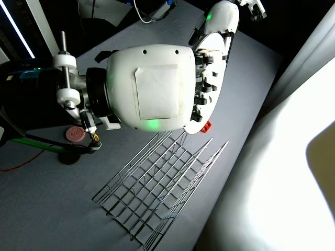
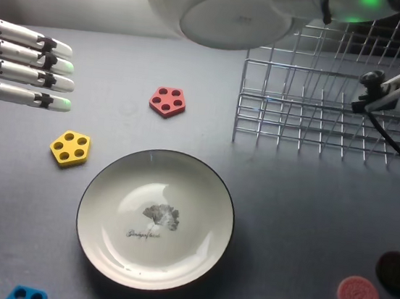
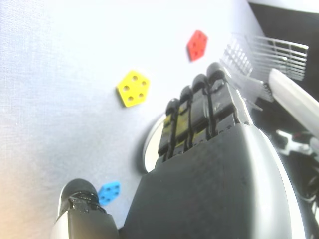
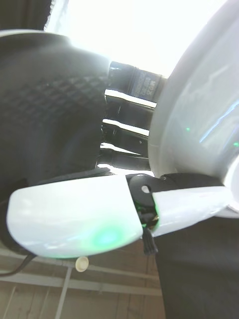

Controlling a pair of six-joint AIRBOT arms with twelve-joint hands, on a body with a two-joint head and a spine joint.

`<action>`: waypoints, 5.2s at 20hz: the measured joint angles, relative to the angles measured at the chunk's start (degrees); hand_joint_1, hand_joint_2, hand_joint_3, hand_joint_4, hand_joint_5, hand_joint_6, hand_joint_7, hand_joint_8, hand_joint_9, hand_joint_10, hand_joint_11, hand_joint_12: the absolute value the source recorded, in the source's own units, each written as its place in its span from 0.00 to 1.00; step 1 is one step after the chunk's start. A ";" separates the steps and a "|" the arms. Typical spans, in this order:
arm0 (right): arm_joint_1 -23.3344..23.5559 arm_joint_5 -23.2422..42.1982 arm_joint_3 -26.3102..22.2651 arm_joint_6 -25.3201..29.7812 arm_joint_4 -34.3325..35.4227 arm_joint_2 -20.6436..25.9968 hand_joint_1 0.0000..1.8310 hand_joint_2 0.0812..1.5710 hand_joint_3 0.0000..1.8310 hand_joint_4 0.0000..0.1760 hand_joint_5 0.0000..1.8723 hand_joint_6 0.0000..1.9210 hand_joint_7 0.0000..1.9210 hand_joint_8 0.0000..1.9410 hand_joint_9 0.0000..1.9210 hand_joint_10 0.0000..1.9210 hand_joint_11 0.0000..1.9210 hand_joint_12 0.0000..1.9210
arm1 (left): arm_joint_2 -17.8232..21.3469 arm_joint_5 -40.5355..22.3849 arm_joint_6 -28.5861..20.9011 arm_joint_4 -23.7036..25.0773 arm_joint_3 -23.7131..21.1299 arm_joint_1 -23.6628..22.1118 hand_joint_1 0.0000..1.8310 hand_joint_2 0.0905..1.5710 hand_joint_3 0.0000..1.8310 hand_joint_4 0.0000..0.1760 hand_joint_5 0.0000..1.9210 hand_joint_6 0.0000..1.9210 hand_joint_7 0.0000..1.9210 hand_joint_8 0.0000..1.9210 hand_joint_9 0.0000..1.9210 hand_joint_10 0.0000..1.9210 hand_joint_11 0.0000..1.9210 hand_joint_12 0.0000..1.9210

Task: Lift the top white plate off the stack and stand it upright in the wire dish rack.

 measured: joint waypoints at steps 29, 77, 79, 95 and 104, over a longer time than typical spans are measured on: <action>-2.21 -2.69 3.13 2.69 6.62 0.39 0.81 0.68 0.00 0.00 0.48 0.58 0.54 0.36 0.49 0.48 0.47 0.75 | -0.02 -0.04 0.00 0.15 0.00 0.00 0.02 0.53 0.00 0.00 0.04 0.00 0.04 0.00 0.04 0.00 0.05 0.06; -9.09 -0.04 11.74 23.58 -4.44 1.18 0.82 0.67 0.00 0.00 0.49 0.56 0.57 0.31 0.52 0.44 0.49 0.73 | -0.02 -0.59 0.00 0.42 0.00 0.00 0.02 0.52 0.00 0.00 0.02 0.01 0.03 0.00 0.03 0.00 0.05 0.04; -9.14 0.35 12.07 23.78 -5.20 1.16 0.81 0.67 0.00 0.00 0.48 0.57 0.56 0.33 0.52 0.44 0.49 0.73 | -0.02 -0.63 0.00 0.42 0.00 0.00 0.02 0.52 0.00 0.00 0.01 0.00 0.02 0.00 0.02 0.00 0.04 0.03; -11.19 2.08 14.53 25.66 -8.20 1.20 0.82 0.66 0.00 0.00 0.50 0.53 0.56 0.34 0.54 0.41 0.50 0.72 | -0.07 -0.70 0.00 0.44 0.00 0.00 0.02 0.53 0.00 0.00 0.01 0.00 0.01 0.00 0.02 0.00 0.04 0.03; -12.37 3.06 16.04 25.97 -8.57 1.22 0.81 0.67 0.00 0.00 0.49 0.55 0.53 0.36 0.53 0.45 0.50 0.72 | -0.07 -0.87 -0.02 0.44 0.00 0.00 0.02 0.53 0.00 0.00 0.00 0.00 0.01 0.00 0.02 0.00 0.03 0.02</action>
